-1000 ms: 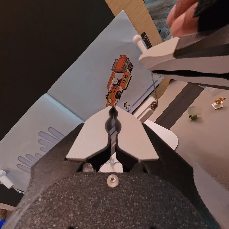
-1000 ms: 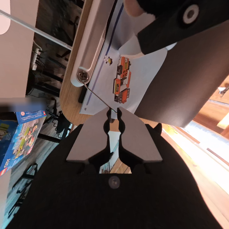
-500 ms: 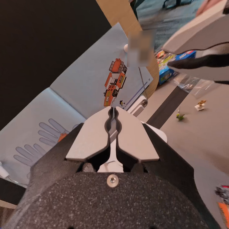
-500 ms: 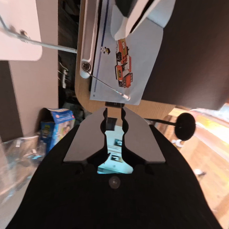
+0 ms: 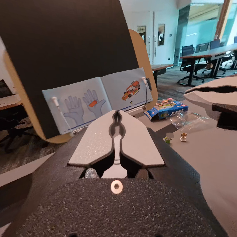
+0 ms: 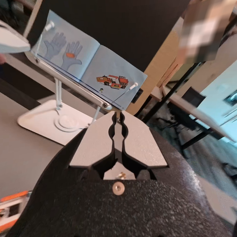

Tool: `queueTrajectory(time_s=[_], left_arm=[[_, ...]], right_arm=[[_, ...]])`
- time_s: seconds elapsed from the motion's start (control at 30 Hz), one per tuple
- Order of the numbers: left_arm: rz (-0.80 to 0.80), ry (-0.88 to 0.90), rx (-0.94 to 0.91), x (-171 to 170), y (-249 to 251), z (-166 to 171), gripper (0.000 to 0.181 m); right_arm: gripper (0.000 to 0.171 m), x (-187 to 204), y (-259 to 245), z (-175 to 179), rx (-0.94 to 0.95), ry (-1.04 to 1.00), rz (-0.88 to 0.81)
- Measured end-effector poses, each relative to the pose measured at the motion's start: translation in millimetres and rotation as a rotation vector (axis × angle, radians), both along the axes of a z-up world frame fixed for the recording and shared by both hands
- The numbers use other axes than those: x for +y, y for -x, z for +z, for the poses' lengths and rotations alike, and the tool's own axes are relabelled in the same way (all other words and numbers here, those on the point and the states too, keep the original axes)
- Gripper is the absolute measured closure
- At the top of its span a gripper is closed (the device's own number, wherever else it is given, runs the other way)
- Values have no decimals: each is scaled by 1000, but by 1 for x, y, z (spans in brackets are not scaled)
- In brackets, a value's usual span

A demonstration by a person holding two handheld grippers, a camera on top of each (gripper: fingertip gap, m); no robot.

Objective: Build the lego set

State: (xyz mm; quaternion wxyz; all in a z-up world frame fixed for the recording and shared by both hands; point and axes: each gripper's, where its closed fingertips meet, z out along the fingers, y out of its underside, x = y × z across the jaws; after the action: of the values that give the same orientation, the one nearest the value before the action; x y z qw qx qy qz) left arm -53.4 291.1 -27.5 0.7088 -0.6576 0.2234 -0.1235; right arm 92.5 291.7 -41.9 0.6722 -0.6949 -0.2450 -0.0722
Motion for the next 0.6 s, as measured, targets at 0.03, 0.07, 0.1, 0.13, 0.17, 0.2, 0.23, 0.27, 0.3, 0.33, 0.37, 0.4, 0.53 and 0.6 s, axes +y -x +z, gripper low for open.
queueTrajectory(time_s=[0.03,0.07,0.1,0.13,0.17,0.2,0.23,0.27,0.3,0.33,0.37,0.4,0.53,0.6], left_arm=[[10,-1,-11,-5,6,-1,181],[20,-3,-19,-11,12,-2,181],[32,-9,-25,-16,19,-3,181],[41,-10,-28,-22,25,-4,181],[46,-6,-29,-28,31,-6,181],[50,0,-26,-34,37,-9,181],[54,5,-18,-40,44,-12,181],[58,9,-3,-48,51,-16,181],[60,18,16,-55,58,-21,181],[61,27,39,-62,67,-26,181],[64,33,65,-70,78,-31,181],[61,47,92,-78,89,-37,181],[29,238,174,-102,138,-77,181],[19,320,154,-112,156,-95,181]], right_arm=[[169,-5,2,-2,60,14,-2],[171,-10,3,-5,114,26,-3],[171,-17,5,-8,166,38,-2],[171,-23,7,-10,217,49,2],[171,-31,9,-13,260,57,8],[171,-39,12,-16,296,65,15],[171,-49,15,-20,324,75,25],[171,-57,17,-25,344,87,36],[171,-66,19,-30,358,100,47],[171,-74,22,-37,366,115,59],[171,-81,23,-44,366,129,68],[171,-87,23,-51,363,138,74],[171,-98,25,-67,333,129,147],[171,-97,24,-66,318,122,164]])
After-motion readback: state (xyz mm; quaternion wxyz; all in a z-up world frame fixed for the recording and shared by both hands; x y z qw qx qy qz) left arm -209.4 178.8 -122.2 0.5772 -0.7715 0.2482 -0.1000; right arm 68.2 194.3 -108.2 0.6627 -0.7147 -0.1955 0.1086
